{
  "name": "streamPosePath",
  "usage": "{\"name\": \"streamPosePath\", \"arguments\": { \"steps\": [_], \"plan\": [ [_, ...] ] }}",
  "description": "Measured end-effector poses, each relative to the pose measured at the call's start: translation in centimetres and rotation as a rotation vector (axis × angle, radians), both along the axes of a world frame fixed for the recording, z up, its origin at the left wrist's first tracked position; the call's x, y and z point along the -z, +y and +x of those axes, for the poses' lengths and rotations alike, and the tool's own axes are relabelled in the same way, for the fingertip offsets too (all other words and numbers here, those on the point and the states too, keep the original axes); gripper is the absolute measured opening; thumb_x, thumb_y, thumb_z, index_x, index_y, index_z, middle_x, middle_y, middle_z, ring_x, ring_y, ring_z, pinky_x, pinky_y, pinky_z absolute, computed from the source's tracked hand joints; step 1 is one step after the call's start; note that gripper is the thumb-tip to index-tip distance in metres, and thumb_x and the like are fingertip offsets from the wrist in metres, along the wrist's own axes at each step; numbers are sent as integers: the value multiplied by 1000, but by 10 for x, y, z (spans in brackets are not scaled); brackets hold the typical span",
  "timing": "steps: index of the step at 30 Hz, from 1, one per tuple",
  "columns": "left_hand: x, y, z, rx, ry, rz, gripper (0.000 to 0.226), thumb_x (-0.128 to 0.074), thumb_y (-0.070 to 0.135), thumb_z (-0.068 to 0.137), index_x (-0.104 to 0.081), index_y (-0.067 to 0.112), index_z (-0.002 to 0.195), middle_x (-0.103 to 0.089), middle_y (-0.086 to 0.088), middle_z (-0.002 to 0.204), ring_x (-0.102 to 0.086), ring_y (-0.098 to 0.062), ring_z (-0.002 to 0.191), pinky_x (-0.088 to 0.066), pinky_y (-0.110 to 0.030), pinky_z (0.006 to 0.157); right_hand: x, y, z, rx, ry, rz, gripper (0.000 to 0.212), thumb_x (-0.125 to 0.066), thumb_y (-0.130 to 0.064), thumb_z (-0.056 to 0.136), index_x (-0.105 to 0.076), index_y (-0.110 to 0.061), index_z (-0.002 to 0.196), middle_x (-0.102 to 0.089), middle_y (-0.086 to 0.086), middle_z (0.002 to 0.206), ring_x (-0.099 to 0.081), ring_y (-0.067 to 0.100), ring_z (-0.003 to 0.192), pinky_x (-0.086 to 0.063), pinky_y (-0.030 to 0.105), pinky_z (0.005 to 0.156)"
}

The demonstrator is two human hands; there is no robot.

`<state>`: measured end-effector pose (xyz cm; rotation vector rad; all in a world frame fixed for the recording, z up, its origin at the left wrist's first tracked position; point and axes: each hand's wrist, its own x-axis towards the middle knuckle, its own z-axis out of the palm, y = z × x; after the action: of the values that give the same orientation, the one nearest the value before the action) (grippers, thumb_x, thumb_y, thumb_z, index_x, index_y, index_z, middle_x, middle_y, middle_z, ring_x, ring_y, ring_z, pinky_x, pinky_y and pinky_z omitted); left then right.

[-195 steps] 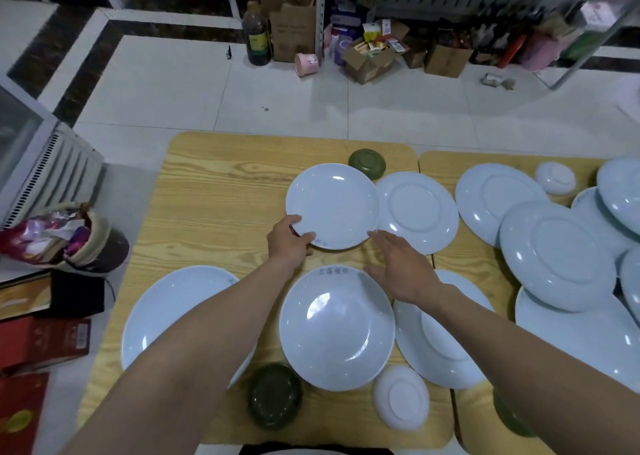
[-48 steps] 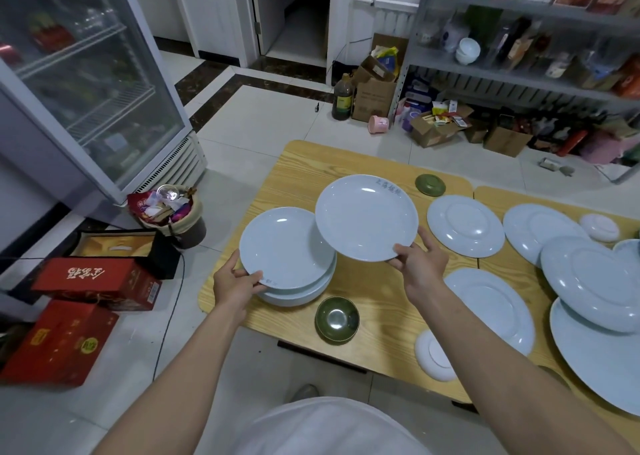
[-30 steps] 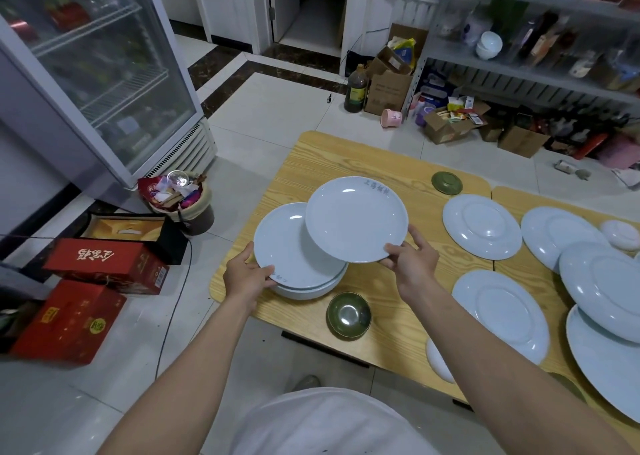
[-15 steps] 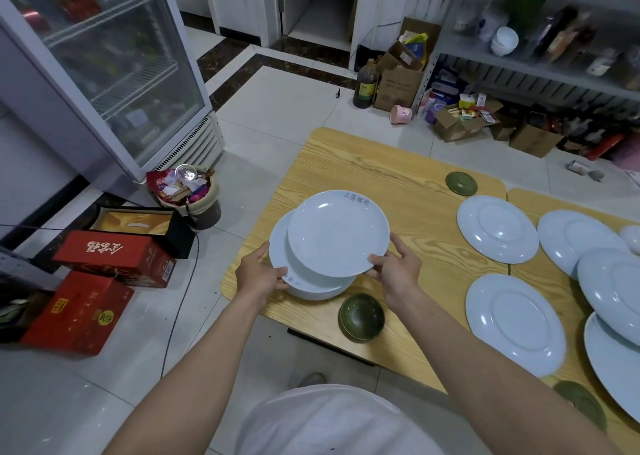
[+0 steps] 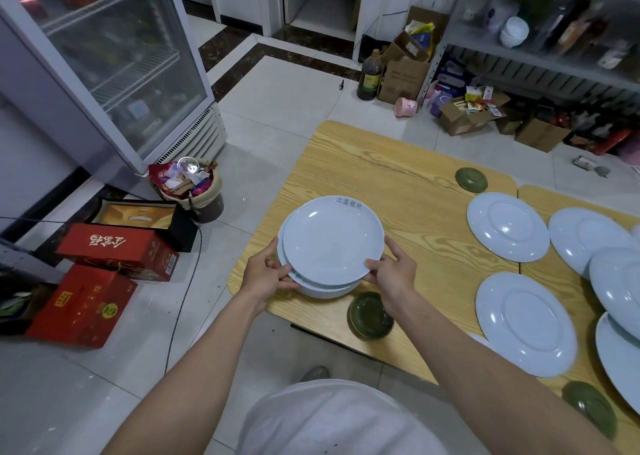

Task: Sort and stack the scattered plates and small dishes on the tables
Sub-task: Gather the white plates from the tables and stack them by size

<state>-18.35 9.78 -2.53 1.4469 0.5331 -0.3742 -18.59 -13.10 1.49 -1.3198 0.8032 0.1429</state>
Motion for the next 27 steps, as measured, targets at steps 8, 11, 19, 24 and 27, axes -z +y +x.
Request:
{"name": "streamPosePath", "arguments": {
  "steps": [8, 11, 19, 24, 27],
  "plan": [
    [8, 7, 0, 23, -14, -51, 75, -60, -10, 91, -32, 25, 152, -49, -15, 94, -72, -34, 86, -61, -34, 68, 9, 4, 3, -92, -10, -381, 65, -72, 4, 80, -54, -17, 140, -62, 3, 132, -64, 13, 103, -58, 31, 88],
    [10, 8, 0, 28, -17, -62, 75, -59, -10, 91, -33, 26, 151, -49, -16, 95, -72, -34, 87, -61, -35, 69, 8, 3, 3, -105, -1, -429, 59, -76, 4, 76, -62, -14, 131, -69, -9, 108, -59, -2, 79, -46, 4, 58],
    [12, 8, 0, 20, -16, -88, 74, -59, -10, 90, -35, 25, 151, -53, -15, 89, -73, -32, 82, -61, -35, 68, 16, 5, 5, -92, 60, -414, 61, -77, 5, 77, -61, -14, 132, -58, -17, 83, -55, 0, 72, -40, 6, 55],
    [13, 10, 1, 14, -15, -101, 72, -58, -10, 91, -35, 24, 151, -51, -14, 84, -72, -28, 76, -61, -35, 66, 20, 6, 4, -90, 81, -403, 63, -77, 4, 77, -59, -14, 134, -58, -15, 82, -52, 1, 71, -38, 6, 56],
    [13, 10, 2, 15, -15, -92, 71, -57, -10, 92, -34, 23, 151, -51, -12, 81, -72, -28, 75, -61, -36, 66, 21, 6, 3, -109, 82, -412, 63, -77, 3, 79, -57, -15, 136, -59, -12, 85, -53, 3, 73, -39, 8, 56]
  ]
}}
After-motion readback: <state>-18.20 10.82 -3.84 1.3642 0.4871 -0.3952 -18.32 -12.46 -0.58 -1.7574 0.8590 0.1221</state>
